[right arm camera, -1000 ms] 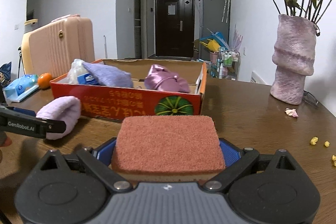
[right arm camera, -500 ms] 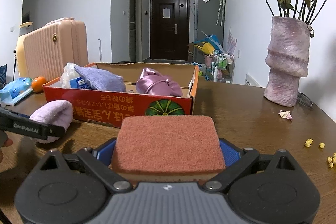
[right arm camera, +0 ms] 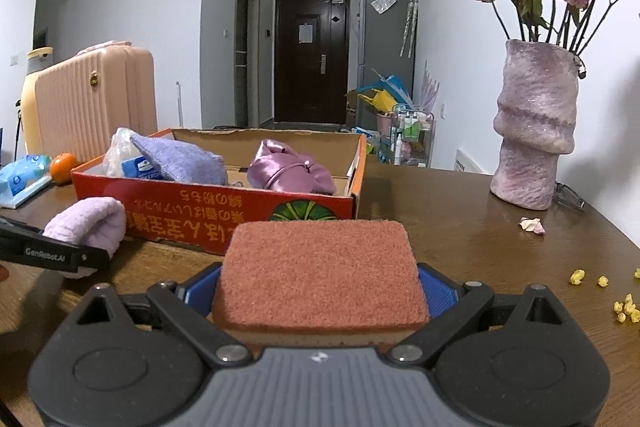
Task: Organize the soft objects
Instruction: 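Carry the towel roll and sponge in both grippers over the box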
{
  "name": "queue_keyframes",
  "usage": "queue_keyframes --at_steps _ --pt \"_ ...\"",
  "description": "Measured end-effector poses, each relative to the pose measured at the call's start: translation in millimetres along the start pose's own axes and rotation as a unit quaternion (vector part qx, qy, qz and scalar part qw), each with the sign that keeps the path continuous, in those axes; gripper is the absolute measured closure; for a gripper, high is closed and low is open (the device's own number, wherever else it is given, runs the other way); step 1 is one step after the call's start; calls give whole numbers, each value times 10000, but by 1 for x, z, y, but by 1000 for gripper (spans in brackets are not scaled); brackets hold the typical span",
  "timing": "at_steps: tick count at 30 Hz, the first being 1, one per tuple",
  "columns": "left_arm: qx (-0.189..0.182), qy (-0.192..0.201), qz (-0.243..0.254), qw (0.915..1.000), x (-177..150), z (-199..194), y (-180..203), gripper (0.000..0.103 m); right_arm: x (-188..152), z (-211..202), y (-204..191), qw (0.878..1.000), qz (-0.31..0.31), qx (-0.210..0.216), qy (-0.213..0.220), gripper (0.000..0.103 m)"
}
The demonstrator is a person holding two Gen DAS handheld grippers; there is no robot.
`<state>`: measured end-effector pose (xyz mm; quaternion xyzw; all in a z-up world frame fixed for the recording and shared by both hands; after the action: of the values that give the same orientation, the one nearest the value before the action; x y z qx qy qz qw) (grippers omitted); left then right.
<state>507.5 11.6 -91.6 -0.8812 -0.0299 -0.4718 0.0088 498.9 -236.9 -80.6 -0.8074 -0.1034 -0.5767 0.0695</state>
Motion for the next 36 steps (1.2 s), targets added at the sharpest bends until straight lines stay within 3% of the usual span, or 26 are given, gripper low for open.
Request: queue_keyframes --at_steps 22,36 --pt "-148 1138 -55 9934 21 -76 19 53 29 -18 -40 9961 480 -16 734 5" --pt "-230 1680 -330 9850 60 -91 13 53 52 -8 -46 9906 823 -250 1067 5"
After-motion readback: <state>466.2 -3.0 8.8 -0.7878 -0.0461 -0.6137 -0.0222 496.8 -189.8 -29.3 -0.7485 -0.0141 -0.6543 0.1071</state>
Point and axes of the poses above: each gripper's, at about its wrist camera, not at the fingertips, and z roughly the way its jaws point, y to its right, x to its top, the point moved 7 cm from there along z, roughly the way its jaws point, and after that the axes turned 6 degrees about y, right-handed, at the moved point
